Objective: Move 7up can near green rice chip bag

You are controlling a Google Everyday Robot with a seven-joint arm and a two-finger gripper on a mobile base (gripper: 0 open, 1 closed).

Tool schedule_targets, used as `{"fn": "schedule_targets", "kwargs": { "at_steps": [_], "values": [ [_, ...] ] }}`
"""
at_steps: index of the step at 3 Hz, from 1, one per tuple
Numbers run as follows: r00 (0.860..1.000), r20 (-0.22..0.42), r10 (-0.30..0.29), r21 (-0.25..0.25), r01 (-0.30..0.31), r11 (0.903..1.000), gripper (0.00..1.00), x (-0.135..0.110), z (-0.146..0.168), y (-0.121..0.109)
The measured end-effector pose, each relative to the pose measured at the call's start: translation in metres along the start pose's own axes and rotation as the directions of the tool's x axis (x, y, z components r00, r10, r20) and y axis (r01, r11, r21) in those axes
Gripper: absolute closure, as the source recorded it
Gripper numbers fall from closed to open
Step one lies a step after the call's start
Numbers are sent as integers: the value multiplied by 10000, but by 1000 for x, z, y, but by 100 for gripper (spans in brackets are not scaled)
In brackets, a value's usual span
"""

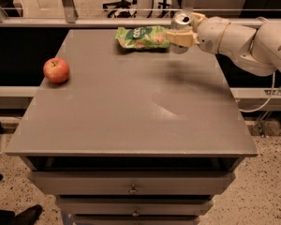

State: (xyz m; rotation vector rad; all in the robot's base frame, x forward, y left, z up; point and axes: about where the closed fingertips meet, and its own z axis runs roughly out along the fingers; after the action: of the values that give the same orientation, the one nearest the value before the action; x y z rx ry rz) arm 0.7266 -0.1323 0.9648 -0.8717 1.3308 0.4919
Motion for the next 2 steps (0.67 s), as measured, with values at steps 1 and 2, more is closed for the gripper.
{"fn": "schedule_targets", "kwargs": {
  "at_steps": [1,2],
  "values": [
    [9991,-6,434,299,-433,9986,100,15,9,-25],
    [9946,-597,846,501,-816,9954,98,36,20,-46]
  ]
}}
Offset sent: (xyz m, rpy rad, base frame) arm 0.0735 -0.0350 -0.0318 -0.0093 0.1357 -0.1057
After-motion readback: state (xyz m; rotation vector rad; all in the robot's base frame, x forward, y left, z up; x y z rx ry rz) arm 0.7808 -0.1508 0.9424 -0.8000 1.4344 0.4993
